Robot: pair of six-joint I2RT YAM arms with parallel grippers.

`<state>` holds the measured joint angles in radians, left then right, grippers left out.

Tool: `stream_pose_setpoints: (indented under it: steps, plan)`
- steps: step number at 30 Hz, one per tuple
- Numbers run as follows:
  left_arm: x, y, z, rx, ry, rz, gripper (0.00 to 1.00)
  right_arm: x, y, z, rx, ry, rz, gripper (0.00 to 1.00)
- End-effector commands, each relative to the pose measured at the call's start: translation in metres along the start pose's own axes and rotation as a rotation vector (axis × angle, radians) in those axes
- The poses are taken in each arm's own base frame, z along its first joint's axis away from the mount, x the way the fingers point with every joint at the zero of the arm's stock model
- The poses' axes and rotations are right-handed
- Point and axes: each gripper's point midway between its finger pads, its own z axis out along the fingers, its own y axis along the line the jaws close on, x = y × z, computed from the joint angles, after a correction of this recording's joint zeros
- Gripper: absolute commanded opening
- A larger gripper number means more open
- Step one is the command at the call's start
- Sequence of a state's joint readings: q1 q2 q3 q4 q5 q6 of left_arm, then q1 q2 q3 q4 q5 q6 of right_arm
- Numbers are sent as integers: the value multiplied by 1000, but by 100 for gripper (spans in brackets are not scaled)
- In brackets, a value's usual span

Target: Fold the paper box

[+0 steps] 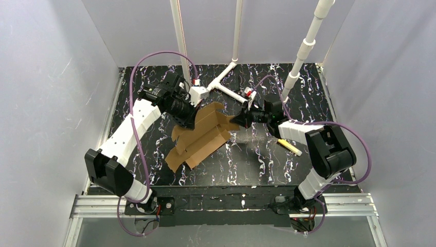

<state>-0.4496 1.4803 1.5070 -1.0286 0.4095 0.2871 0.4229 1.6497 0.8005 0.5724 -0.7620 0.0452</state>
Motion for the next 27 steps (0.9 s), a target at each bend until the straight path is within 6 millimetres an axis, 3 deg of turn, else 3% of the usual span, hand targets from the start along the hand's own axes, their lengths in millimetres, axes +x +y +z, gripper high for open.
stream_pose_setpoints:
  steps: [1, 18, 27]
  plan:
    - [6, -15, -6, 36, -26, -10, 0, -15, 17, -7, -62, -44, -94, 1]
    - [27, -25, 12, 93, 8, -69, 0, 21, 43, -20, -192, 72, -111, 2]
    - [28, -23, 17, 83, 5, -96, 0, 31, 54, -24, -238, 115, -108, 17]
